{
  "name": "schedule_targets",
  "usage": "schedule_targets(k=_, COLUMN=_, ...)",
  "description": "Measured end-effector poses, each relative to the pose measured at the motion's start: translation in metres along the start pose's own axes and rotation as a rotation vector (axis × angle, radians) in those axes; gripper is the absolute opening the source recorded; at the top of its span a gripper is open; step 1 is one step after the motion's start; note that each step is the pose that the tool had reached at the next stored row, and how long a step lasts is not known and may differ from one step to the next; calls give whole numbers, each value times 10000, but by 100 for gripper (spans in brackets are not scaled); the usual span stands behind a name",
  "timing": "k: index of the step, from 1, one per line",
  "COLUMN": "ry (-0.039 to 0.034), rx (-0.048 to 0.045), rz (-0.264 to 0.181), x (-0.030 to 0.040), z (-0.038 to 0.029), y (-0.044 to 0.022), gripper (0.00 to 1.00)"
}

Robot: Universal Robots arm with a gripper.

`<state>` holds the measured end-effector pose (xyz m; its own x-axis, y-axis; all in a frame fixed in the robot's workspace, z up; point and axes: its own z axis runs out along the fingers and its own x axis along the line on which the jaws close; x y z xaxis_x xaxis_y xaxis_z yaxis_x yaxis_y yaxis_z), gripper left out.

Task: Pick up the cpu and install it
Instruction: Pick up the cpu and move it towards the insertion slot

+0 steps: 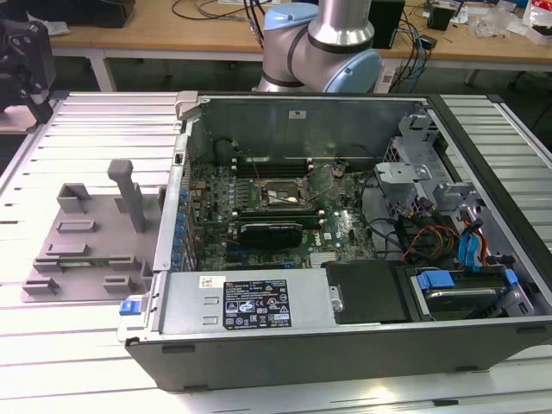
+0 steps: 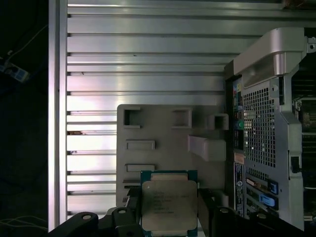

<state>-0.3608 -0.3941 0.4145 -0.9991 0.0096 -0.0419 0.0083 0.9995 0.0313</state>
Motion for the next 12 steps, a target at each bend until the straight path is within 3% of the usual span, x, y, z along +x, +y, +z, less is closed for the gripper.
schedule_targets(k=6, ry=0, rx=0, rz=0, x=-51, z=2, y=0, gripper=55)
schedule_targets(k=12, ry=0, rx=0, rz=0, x=-175, z=8, y=1, gripper=55)
